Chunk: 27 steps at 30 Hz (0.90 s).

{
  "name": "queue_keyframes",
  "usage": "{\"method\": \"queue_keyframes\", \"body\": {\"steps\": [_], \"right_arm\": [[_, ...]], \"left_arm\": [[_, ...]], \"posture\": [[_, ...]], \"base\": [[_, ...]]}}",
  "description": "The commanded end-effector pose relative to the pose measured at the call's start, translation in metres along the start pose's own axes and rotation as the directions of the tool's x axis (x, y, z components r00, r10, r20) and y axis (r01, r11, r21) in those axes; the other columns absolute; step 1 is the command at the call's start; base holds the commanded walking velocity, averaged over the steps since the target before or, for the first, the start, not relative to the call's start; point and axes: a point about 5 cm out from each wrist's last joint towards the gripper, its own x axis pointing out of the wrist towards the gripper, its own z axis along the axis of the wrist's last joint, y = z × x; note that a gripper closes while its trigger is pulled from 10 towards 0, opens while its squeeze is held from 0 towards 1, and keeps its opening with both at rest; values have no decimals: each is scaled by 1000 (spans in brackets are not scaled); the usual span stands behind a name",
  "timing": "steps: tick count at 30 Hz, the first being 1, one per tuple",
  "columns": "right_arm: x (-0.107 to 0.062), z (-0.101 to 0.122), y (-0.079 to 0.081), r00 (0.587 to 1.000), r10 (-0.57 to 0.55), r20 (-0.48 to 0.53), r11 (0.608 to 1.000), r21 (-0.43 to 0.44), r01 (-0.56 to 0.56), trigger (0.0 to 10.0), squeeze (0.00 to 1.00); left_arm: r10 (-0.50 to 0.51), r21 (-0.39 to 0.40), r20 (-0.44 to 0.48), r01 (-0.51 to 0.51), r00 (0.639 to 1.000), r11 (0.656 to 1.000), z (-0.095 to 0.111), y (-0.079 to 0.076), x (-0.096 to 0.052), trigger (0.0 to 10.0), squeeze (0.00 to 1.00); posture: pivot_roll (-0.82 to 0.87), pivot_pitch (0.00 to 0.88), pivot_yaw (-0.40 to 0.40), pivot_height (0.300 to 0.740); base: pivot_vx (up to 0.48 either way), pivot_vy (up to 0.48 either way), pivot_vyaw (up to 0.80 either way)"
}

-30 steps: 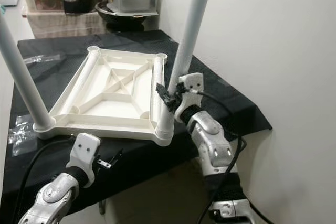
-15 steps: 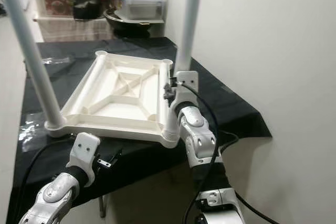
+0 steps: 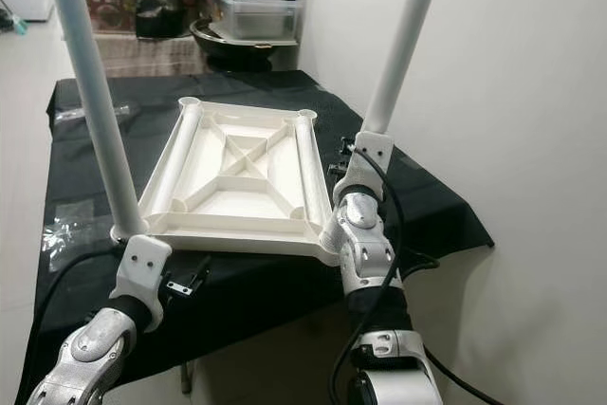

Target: Building children table

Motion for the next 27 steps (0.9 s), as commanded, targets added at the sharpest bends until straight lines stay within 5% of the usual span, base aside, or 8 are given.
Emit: {"method": "queue_keyframes", "body": {"steps": [1,27], "right_arm": [[-1,-49,-23,974,-112,-196,993,-47,105,10000,0],[2,-45,-7,991,-72,-114,996,-61,65,10000,0]], "left_arm": [[10,25,11,-10,1000,1000,2,2,3,10000,0],[29,24,17,-30,999,999,1,1,7,10000,0]], "posture": [[50,0,-99,740],[37,0,-106,740]], "base": [[0,0,0],[0,0,0]]}}
